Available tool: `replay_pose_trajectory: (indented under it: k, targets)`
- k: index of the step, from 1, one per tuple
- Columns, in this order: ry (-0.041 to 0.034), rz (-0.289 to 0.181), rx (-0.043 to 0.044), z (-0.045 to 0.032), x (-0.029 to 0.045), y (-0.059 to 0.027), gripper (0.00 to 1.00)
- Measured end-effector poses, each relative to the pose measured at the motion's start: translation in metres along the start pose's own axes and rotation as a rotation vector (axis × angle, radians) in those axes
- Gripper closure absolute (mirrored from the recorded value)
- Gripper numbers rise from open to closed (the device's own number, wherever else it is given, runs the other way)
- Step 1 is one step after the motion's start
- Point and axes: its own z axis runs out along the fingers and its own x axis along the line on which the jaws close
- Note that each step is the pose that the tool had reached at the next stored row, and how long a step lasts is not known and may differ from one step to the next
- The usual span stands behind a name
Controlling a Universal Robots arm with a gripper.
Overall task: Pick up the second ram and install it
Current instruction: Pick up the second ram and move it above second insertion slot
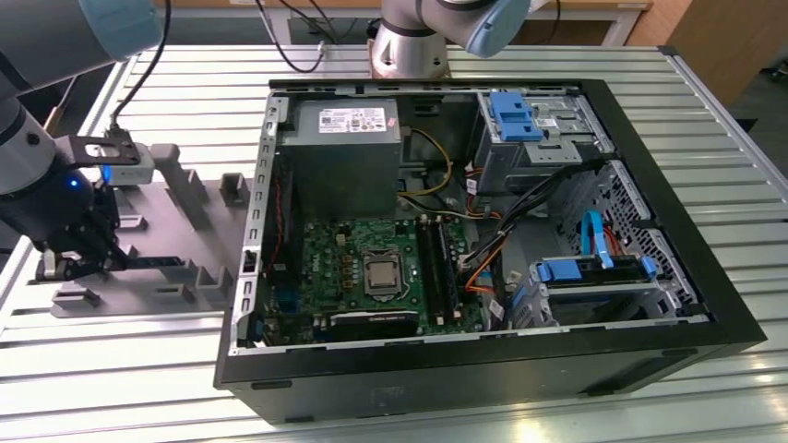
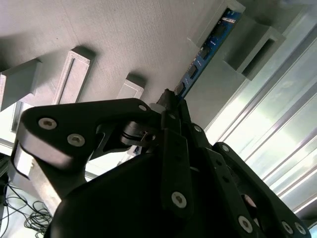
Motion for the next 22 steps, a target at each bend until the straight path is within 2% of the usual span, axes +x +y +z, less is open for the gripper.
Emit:
replay_pose_trajectory:
  k: [22]
  targets:
    - [0.0005, 0.000, -0.0002, -0.0041, -0.0001, 0.0000, 0.86]
